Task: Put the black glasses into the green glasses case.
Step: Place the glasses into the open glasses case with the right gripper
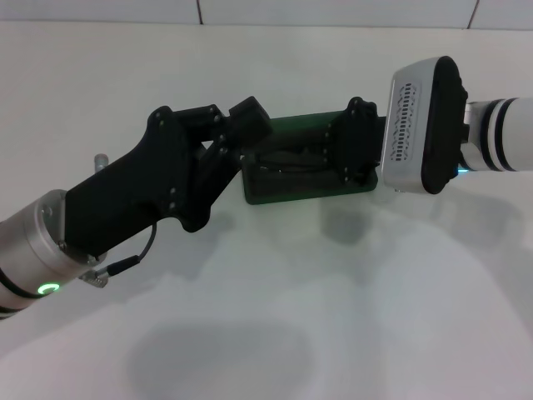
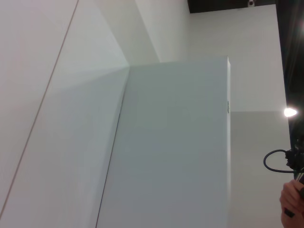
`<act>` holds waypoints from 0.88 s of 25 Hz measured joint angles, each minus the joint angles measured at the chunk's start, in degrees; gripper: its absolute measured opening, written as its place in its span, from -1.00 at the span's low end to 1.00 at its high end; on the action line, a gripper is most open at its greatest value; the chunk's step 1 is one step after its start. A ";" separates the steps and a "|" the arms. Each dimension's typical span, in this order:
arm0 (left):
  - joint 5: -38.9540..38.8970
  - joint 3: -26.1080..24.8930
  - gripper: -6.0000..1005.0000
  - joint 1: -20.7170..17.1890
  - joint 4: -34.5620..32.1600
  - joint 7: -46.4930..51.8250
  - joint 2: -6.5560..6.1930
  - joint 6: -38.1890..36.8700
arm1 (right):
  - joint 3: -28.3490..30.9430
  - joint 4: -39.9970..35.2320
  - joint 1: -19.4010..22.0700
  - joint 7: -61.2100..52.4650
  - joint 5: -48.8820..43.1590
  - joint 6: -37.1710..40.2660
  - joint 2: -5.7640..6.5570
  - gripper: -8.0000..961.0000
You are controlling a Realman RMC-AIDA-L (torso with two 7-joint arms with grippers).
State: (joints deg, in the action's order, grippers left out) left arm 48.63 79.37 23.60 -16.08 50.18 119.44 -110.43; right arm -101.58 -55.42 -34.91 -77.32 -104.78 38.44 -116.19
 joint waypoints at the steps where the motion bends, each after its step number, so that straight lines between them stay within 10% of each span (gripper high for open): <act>1: 0.00 -0.01 -0.91 0.03 0.00 0.00 0.00 0.02 | -0.03 0.21 -0.18 0.00 0.00 -0.02 0.00 -0.87; 22: 0.14 -0.01 -0.91 -0.17 0.00 0.05 -0.08 0.05 | 0.01 -0.26 0.22 -2.41 -0.07 1.04 0.19 -0.70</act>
State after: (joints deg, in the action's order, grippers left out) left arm 48.76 79.36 23.42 -16.08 50.23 119.36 -110.38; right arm -101.57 -55.68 -34.69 -79.73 -104.85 39.49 -116.00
